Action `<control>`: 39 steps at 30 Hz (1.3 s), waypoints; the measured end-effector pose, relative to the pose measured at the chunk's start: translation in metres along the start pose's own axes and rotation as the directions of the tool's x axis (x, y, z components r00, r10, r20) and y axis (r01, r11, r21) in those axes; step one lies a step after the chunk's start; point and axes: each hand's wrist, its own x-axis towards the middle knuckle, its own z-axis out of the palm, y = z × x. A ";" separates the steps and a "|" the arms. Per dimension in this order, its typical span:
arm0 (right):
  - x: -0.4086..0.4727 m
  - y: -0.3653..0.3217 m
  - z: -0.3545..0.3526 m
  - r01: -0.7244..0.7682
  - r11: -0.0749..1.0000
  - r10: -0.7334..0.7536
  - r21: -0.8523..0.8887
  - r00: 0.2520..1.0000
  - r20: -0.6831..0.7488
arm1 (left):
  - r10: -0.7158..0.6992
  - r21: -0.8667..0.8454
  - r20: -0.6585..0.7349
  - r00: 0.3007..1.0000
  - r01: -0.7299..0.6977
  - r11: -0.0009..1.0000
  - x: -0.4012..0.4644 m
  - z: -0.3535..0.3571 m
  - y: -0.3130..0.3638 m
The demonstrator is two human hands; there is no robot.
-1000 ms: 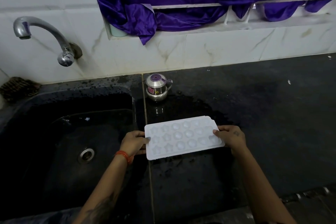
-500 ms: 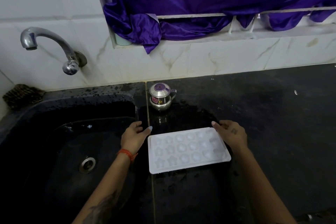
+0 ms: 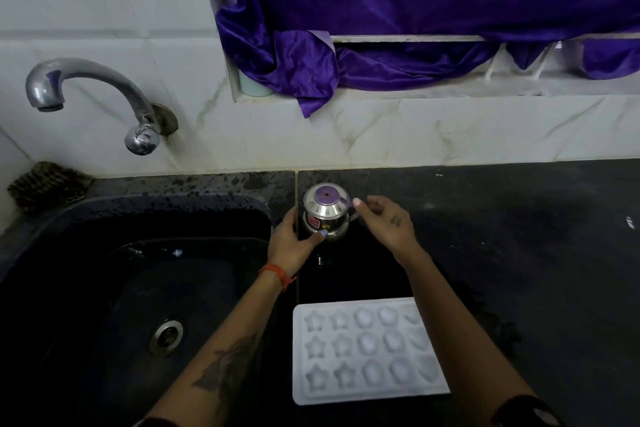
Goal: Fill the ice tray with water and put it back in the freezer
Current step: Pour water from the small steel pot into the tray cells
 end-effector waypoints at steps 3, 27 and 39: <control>0.019 -0.001 0.012 -0.034 0.999 0.034 -0.004 0.995 0.089 | 0.035 -0.004 0.052 0.998 -0.035 0.999 0.009 0.007 -0.004; -0.066 -0.010 -0.037 0.055 0.966 -0.061 0.253 0.998 0.015 | 0.014 -0.353 -0.095 0.995 -0.047 0.934 -0.086 0.024 0.022; -0.149 -0.002 -0.067 0.146 0.985 -0.151 -0.087 0.987 -0.052 | -0.078 -0.459 -0.009 0.997 0.065 0.886 -0.179 0.048 0.010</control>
